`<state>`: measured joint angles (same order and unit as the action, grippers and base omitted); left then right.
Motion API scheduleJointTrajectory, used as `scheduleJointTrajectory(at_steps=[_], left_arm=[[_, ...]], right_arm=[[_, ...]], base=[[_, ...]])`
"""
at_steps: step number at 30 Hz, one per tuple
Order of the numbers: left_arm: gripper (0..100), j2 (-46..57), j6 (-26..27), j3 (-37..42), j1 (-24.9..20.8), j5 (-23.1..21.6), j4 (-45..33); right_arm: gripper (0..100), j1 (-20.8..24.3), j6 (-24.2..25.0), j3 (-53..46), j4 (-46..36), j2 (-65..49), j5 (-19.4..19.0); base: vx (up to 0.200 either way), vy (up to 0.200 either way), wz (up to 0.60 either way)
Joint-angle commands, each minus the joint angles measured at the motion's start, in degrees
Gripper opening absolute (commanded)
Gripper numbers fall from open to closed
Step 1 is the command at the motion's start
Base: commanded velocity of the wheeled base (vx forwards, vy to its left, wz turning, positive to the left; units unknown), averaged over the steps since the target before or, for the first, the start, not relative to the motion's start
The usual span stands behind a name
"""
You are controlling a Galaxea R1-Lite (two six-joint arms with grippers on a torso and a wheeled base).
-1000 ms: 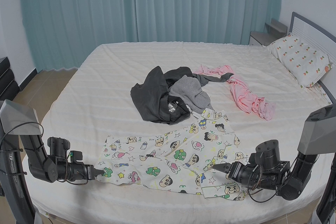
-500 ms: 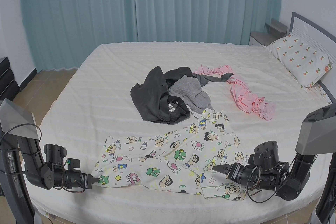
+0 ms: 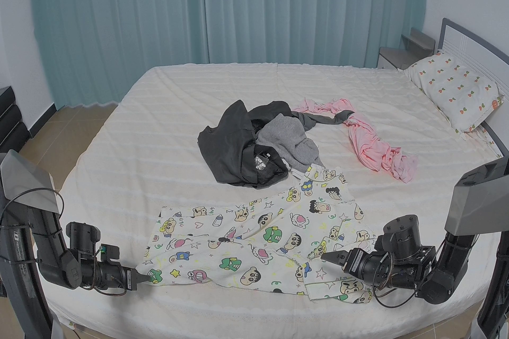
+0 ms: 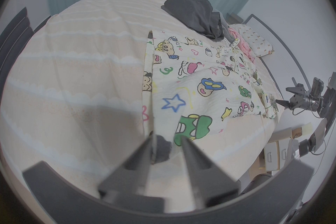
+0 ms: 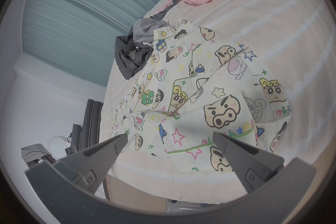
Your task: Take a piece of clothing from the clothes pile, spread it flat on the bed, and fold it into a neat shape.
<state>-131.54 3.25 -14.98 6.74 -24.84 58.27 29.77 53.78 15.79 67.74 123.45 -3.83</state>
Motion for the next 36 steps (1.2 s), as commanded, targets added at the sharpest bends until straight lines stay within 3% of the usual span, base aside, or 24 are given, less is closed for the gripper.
scheduleJointTrajectory(at_steps=[1,5,9,10,11,15,18,25,36], left_arm=[[100,0.23,0.08,-0.05,1.26,-0.03,0.44],[100,5.59,-2.11,-0.22,2.49,-1.61,2.37],[100,9.37,-8.53,-3.04,-0.33,-1.7,2.2],[100,9.37,-12.92,-7.69,-1.03,-1.17,1.76],[100,9.02,-14.07,-9.98,-1.2,-0.38,0.7],[100,4.27,-14.24,-17.36,-4.19,3.84,-5.71],[100,-0.48,-14.07,-19.73,-6.21,5.07,-5.71],[100,-3.73,-14.42,-22.2,-9.11,5.24,-5.27],[100,-6.54,-14.15,-24.22,-9.03,5.6,-5.62]], right_arm=[[100,0.03,0.0,-0.14,0.02,0.12,-0.04],[100,0.03,0.0,-0.05,0.02,0.12,-0.04],[100,0.03,-0.08,0.12,0.02,0.65,0.05],[100,0.03,-0.08,0.03,0.02,0.74,0.05],[100,0.03,-0.08,0.03,0.02,0.65,0.05],[100,0.11,-0.08,0.03,0.02,0.74,0.05],[100,0.11,-0.08,0.03,0.02,0.74,0.05],[100,0.46,-0.08,0.03,0.02,0.91,0.05],[100,0.55,0.0,0.03,0.02,0.91,-0.04]], base=[[0.0,0.0,0.0],[0.0,0.0,0.0],[0.0,0.0,0.0],[0.0,0.0,0.0],[0.0,0.0,0.0],[0.0,0.0,0.0],[0.0,0.0,0.0],[0.0,0.0,0.0],[0.0,0.0,0.0]])
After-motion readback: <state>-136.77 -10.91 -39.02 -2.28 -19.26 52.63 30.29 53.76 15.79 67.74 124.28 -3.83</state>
